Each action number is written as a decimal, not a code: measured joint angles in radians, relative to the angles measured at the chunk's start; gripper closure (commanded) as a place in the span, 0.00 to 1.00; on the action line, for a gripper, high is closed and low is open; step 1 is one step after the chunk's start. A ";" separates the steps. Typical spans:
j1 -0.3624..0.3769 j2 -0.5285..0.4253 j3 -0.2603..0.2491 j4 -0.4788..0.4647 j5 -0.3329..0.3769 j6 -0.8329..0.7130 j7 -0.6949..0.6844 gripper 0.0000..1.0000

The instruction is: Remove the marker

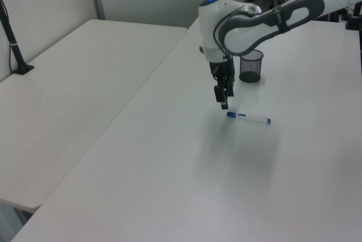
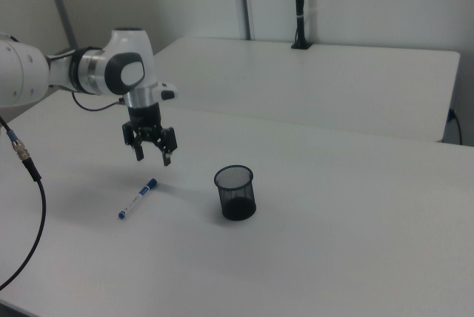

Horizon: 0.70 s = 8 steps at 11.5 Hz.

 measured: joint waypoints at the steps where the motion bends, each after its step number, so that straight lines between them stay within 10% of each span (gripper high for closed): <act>1: -0.011 -0.038 -0.002 -0.001 -0.023 0.000 0.000 0.00; 4: -0.093 -0.205 0.006 -0.019 -0.065 -0.033 0.000 0.00; 8: -0.285 -0.410 0.140 -0.060 -0.143 -0.158 0.000 0.00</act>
